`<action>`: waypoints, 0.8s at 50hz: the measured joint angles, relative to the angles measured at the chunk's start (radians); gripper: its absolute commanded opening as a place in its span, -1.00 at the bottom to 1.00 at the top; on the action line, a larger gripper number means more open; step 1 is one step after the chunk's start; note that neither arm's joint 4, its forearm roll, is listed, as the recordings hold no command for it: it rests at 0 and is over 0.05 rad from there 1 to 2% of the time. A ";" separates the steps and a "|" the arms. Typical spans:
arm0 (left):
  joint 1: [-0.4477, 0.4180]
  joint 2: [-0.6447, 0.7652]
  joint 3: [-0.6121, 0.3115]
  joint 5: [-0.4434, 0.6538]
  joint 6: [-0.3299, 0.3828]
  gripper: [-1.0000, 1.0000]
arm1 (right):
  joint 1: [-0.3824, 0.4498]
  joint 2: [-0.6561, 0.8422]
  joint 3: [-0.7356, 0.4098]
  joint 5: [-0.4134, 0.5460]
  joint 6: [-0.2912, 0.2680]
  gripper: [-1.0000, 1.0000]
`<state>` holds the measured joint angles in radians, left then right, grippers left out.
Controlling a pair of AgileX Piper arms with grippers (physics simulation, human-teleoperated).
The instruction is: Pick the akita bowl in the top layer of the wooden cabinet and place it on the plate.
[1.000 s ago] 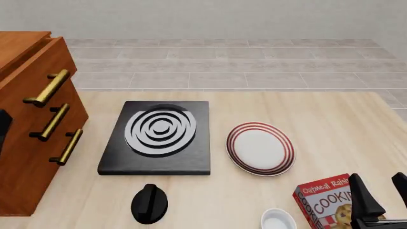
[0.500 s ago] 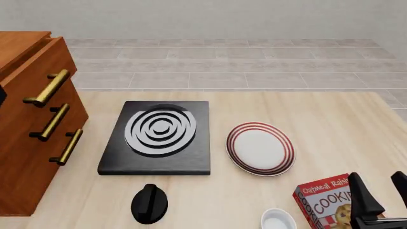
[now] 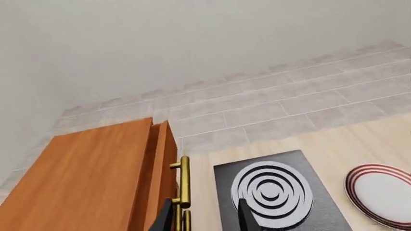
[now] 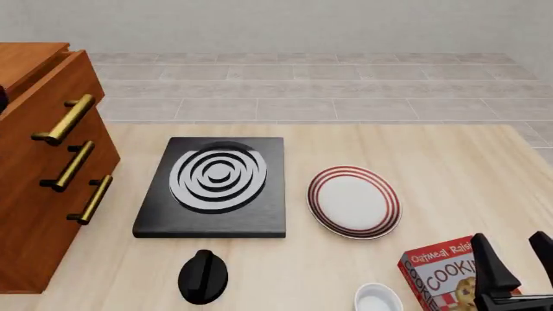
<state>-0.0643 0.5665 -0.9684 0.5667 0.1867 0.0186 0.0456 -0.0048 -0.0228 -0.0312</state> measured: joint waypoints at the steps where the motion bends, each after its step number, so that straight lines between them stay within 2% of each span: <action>1: -0.003 0.006 -0.006 0.007 -0.001 1.00 | 0.000 -0.002 0.000 0.002 0.000 1.00; 17: -0.042 0.110 -0.091 0.137 -0.046 1.00 | 0.005 -0.032 -0.001 0.035 0.000 1.00; 40: -0.032 0.271 -0.173 0.266 -0.035 1.00 | 0.006 -0.041 -0.002 0.045 0.003 1.00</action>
<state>-0.0963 0.8374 -1.1414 0.8324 0.1519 0.0242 0.0049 -0.0068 0.0220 -0.0282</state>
